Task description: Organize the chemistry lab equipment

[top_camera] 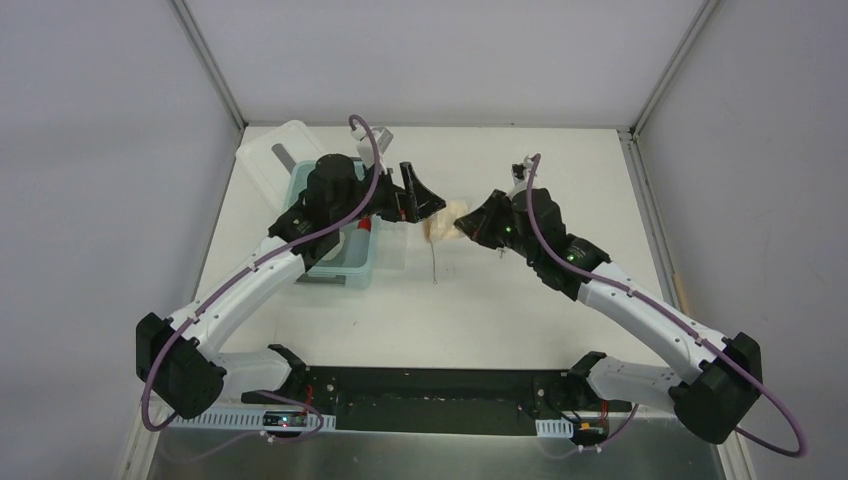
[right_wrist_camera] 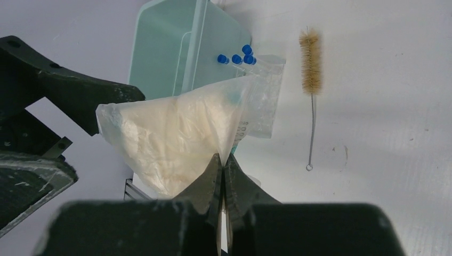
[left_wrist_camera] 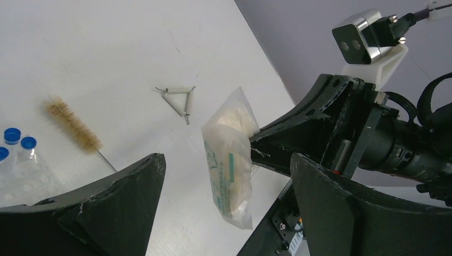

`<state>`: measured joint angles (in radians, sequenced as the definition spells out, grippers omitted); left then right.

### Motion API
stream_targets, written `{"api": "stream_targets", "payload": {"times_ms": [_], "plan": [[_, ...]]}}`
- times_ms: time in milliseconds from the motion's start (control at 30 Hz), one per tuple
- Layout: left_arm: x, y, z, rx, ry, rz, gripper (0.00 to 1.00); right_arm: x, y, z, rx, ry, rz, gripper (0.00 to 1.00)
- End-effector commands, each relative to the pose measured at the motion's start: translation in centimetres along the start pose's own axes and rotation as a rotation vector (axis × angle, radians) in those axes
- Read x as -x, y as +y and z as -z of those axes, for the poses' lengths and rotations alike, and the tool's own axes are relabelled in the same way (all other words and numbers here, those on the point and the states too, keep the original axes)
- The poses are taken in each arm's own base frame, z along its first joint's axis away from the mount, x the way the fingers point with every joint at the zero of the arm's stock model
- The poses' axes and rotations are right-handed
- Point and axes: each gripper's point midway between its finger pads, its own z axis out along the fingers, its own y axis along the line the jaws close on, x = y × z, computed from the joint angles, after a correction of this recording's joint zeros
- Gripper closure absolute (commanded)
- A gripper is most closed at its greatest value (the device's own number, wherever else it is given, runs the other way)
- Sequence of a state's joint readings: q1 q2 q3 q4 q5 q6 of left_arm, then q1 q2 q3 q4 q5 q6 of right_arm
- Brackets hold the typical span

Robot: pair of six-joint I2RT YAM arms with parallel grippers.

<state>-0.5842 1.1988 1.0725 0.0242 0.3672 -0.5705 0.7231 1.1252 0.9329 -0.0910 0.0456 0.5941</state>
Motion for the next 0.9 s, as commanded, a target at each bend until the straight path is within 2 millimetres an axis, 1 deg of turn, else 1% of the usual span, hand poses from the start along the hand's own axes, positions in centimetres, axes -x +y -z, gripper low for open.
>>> {"api": "stream_targets", "payload": {"times_ms": [0,133,200,267,333,400,467,567,600,633,667,700,767,800,867], "plan": [[-0.4,-1.1,-1.4,-0.050,-0.004,0.050,0.14,2.3,3.3,0.5,0.082,-0.078,0.030,1.00],[-0.8,-1.0,-2.1,-0.042,0.008,0.056,0.26,2.3,3.3,0.7,0.074,-0.091,0.050,1.00],[-1.0,-0.8,-2.3,-0.029,0.008,0.061,0.31,2.2,3.1,0.7,0.067,-0.092,0.059,1.00],[-1.2,-0.8,-2.5,-0.026,0.011,0.064,0.39,2.2,2.9,0.7,0.057,-0.093,0.067,1.00],[-1.6,-0.9,-2.7,-0.029,0.024,0.069,0.44,2.1,2.7,0.6,0.050,-0.090,0.071,1.00],[-2.0,-1.1,-3.0,-0.039,0.041,0.074,0.58,1.9,2.6,0.5,0.046,-0.088,0.073,1.00],[-2.2,-1.1,-3.2,-0.038,0.049,0.079,0.70,1.9,2.4,0.4,0.038,-0.086,0.073,1.00],[-2.2,-0.8,-3.2,-0.024,0.045,0.082,0.87,2.0,2.3,0.5,0.031,-0.088,0.080,1.00],[-2.2,-0.7,-3.2,-0.019,0.042,0.079,0.95,2.1,2.3,0.5,0.031,-0.091,0.081,1.00],[-2.1,-0.7,-3.2,-0.017,0.041,0.074,1.00,2.1,2.2,0.5,0.027,-0.095,0.083,1.00],[-2.1,-0.7,-3.2,-0.016,0.043,0.070,1.00,2.3,2.1,0.7,0.022,-0.104,0.085,0.91],[-2.0,-0.8,-3.2,-0.018,0.044,0.064,1.00,2.4,1.9,0.7,0.014,-0.111,0.089,0.78],[-2.0,-0.8,-3.2,-0.014,0.048,0.057,1.00,2.5,1.2,0.8,-0.012,-0.129,0.098,0.48],[-1.9,-0.8,-3.2,-0.015,0.049,0.055,1.00,2.5,0.9,0.9,-0.022,-0.135,0.105,0.37],[-1.9,-0.7,-3.1,-0.008,0.051,0.049,1.00,2.5,0.0,1.1,-0.045,-0.143,0.118,0.22]]}}
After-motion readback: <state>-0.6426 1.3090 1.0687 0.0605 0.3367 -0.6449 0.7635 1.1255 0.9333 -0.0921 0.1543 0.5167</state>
